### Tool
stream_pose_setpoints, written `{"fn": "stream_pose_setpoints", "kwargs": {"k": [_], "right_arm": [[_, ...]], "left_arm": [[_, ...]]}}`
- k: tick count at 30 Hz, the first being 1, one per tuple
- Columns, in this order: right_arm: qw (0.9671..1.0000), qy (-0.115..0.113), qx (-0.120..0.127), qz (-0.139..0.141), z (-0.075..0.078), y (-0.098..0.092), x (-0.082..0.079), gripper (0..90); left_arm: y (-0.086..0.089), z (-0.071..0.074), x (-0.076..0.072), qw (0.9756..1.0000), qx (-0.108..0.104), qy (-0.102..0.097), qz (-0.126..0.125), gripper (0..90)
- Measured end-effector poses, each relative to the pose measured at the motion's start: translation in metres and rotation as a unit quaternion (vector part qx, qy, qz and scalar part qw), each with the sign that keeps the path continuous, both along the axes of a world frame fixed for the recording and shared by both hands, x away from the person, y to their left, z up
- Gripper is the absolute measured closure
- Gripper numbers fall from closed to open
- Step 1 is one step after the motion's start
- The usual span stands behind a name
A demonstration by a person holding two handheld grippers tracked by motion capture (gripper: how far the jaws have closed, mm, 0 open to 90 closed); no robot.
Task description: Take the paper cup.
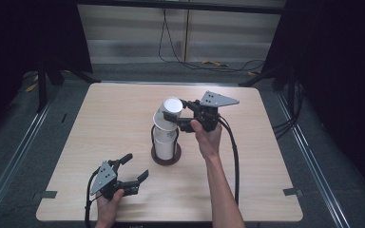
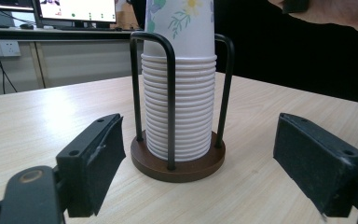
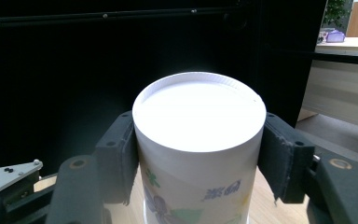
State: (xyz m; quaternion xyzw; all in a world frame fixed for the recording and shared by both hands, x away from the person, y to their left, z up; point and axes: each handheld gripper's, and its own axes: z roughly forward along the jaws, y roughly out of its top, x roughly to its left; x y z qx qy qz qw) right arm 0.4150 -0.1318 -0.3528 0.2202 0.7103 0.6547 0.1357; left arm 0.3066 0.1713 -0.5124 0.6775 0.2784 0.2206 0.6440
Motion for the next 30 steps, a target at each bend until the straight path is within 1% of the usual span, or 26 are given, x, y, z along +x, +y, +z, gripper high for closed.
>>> {"fn": "stream_pose_setpoints", "kwargs": {"k": [4, 5, 7, 15, 24, 25, 26, 27, 30], "right_arm": [[1.0000, 0.000, 0.009, 0.002, 0.001, -0.002, -0.002, 36.3], [0.9999, -0.001, 0.017, 0.004, 0.002, -0.004, -0.002, 36.3], [0.9998, -0.002, 0.018, 0.003, 0.003, -0.004, -0.003, 36.3], [0.9992, -0.008, 0.039, 0.000, 0.008, -0.011, -0.005, 36.5], [0.9989, -0.014, 0.043, -0.007, 0.012, -0.021, -0.012, 36.6], [0.9989, -0.014, 0.043, -0.007, 0.012, -0.021, -0.012, 36.6], [0.9989, -0.015, 0.044, -0.008, 0.012, -0.023, -0.014, 36.6], [0.9988, -0.016, 0.046, -0.008, 0.012, -0.025, -0.015, 36.6], [0.9988, -0.014, 0.046, -0.011, 0.011, -0.030, -0.018, 36.7]], "left_arm": [[0.000, 0.000, 0.000, 1.0000, 0.003, -0.003, 0.002, 16.1], [0.000, 0.000, 0.000, 1.0000, 0.003, -0.003, 0.002, 16.1], [0.000, 0.000, 0.000, 1.0000, 0.000, 0.000, 0.000, 16.1], [0.000, 0.000, 0.000, 1.0000, -0.001, 0.000, 0.001, 16.1], [0.000, 0.000, 0.001, 1.0000, 0.001, 0.000, 0.003, 16.0], [0.000, 0.000, 0.001, 1.0000, -0.001, 0.001, -0.001, 16.0], [0.001, 0.000, 0.001, 1.0000, 0.003, -0.003, -0.004, 16.2], [0.000, 0.000, 0.001, 1.0000, 0.000, 0.000, 0.002, 16.3], [0.002, 0.000, 0.002, 1.0000, -0.001, 0.002, -0.002, 16.3]]}}
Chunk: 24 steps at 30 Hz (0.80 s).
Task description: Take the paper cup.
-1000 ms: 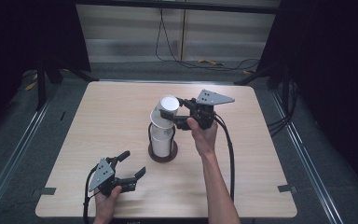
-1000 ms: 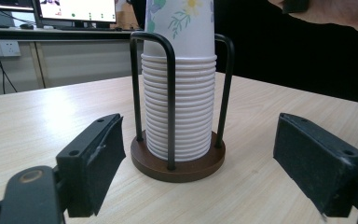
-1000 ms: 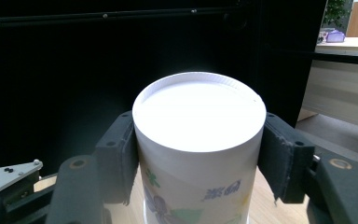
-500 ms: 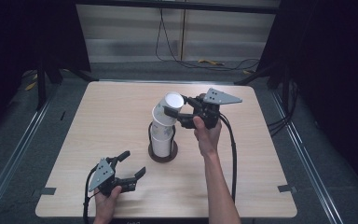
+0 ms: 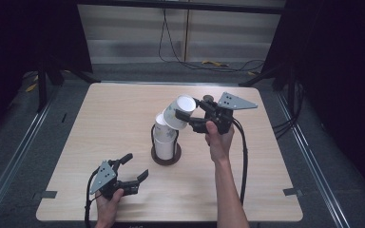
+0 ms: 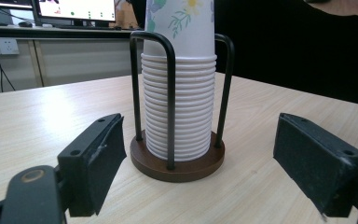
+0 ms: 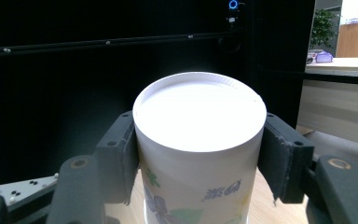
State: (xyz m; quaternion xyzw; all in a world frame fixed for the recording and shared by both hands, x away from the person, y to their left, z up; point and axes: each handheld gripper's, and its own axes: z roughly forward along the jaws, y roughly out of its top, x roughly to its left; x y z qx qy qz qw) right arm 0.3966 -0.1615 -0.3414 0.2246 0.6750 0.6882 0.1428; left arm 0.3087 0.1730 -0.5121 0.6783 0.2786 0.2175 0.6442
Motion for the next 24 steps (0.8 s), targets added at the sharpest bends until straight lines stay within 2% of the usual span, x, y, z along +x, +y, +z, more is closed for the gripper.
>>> {"fn": "stream_pose_setpoints", "kwargs": {"k": [1, 4, 8, 11, 16, 20, 24], "right_arm": [[1.0000, 0.001, -0.002, -0.002, -0.001, -0.004, -0.002, 36.7], [1.0000, 0.003, -0.005, -0.005, -0.002, -0.010, -0.006, 36.7], [0.9999, 0.004, -0.011, -0.008, -0.004, -0.015, -0.010, 36.7], [0.9997, 0.008, -0.020, -0.010, -0.006, -0.020, -0.014, 36.7], [0.9997, 0.016, -0.017, -0.012, -0.016, -0.027, -0.021, 36.8], [0.9995, 0.022, -0.019, -0.010, -0.022, -0.029, -0.027, 36.8], [0.9990, 0.027, -0.034, -0.009, -0.027, -0.031, -0.033, 36.8]], "left_arm": [[0.000, 0.000, 0.000, 1.0000, -0.004, 0.004, -0.001, 16.3], [-0.001, 0.001, 0.002, 0.9999, 0.003, 0.013, -0.003, 16.3], [-0.002, 0.002, 0.005, 0.9991, 0.008, 0.033, -0.025, 15.9], [-0.004, 0.004, 0.006, 0.9987, 0.000, 0.036, -0.037, 15.7], [-0.010, 0.011, 0.007, 0.9979, 0.000, 0.039, -0.051, 15.8], [-0.014, 0.017, 0.008, 0.9973, 0.007, 0.037, -0.063, 15.9], [-0.020, 0.020, 0.008, 0.9960, 0.012, 0.040, -0.079, 15.8]]}}
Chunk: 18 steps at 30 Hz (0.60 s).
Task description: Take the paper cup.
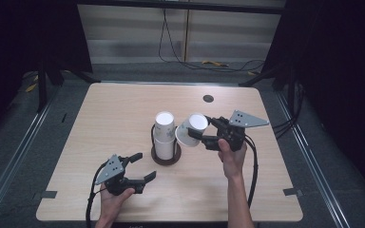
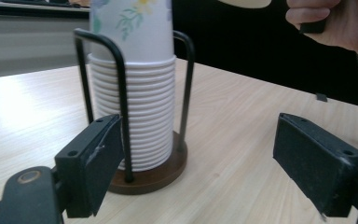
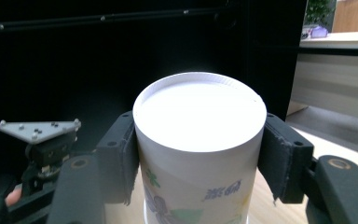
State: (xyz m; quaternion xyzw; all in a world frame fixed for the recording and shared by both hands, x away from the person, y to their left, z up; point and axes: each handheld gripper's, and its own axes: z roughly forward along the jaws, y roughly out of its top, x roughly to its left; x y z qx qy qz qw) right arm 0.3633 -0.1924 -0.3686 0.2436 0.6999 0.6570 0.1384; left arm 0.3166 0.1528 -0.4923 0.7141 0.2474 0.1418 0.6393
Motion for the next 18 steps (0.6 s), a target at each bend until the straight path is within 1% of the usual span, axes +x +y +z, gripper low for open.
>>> {"fn": "stream_pose_setpoints", "kwargs": {"k": [1, 3, 4, 5, 9, 10, 11, 18], "right_arm": [[1.0000, 0.001, -0.002, 0.000, -0.001, 0.000, -0.001, 36.8], [1.0000, 0.006, -0.002, 0.002, -0.005, -0.002, -0.004, 36.8], [1.0000, 0.007, -0.004, 0.003, -0.007, -0.002, -0.005, 36.8], [0.9999, 0.009, -0.006, 0.005, -0.009, -0.002, -0.006, 36.8], [0.9998, 0.013, -0.007, 0.014, -0.018, -0.001, -0.011, 36.8], [0.9998, 0.013, -0.007, 0.014, -0.018, -0.001, -0.011, 36.8], [0.9997, 0.017, -0.007, 0.013, -0.021, -0.001, -0.013, 36.8], [0.9995, 0.020, -0.010, 0.023, -0.029, 0.002, -0.016, 36.8]], "left_arm": [[-0.002, 0.000, 0.000, 1.0000, -0.002, 0.002, -0.005, 15.8], [-0.004, 0.002, 0.000, 0.9999, 0.004, -0.001, -0.014, 15.9], [-0.007, 0.002, 0.000, 0.9999, 0.001, -0.001, -0.012, 15.9], [-0.008, 0.002, 0.000, 0.9998, 0.000, -0.002, -0.018, 15.8], [-0.013, 0.003, -0.002, 0.9995, 0.009, -0.004, -0.031, 15.8], [-0.014, 0.003, -0.003, 0.9993, 0.012, -0.001, -0.035, 15.8], [-0.015, 0.004, -0.003, 0.9993, 0.012, -0.001, -0.037, 15.8], [-0.023, 0.006, -0.006, 0.9982, 0.026, -0.014, -0.052, 15.7]]}}
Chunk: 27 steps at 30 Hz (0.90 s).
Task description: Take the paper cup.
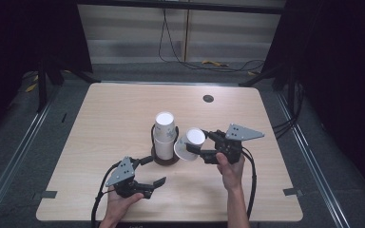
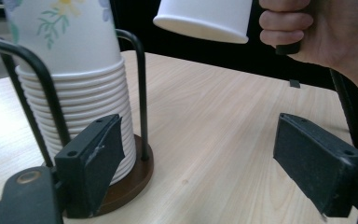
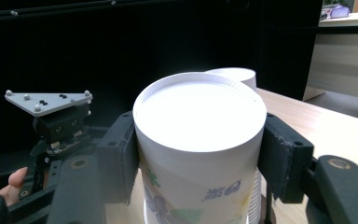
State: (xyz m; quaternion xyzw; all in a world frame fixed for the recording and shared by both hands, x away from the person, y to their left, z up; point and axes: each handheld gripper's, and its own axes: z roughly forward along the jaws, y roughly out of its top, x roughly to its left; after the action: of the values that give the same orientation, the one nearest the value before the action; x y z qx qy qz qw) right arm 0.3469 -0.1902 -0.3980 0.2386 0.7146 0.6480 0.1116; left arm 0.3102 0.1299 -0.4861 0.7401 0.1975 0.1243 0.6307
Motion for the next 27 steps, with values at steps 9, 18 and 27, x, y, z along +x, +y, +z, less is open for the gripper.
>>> {"fn": "stream_pose_setpoints", "kwargs": {"k": [9, 18, 27], "right_arm": [[0.9998, 0.014, -0.008, 0.015, -0.013, 0.008, -0.003, 36.8], [0.9993, 0.019, -0.009, 0.030, -0.024, 0.014, -0.009, 36.8], [0.9986, 0.025, -0.021, 0.043, -0.031, 0.019, -0.011, 36.8]], "left_arm": [[-0.004, 0.001, 0.000, 1.0000, 0.002, 0.001, -0.008, 15.5], [-0.009, -0.002, -0.001, 0.9997, 0.000, 0.008, -0.024, 15.6], [-0.010, -0.002, -0.001, 0.9994, -0.001, 0.008, -0.033, 15.5]]}}
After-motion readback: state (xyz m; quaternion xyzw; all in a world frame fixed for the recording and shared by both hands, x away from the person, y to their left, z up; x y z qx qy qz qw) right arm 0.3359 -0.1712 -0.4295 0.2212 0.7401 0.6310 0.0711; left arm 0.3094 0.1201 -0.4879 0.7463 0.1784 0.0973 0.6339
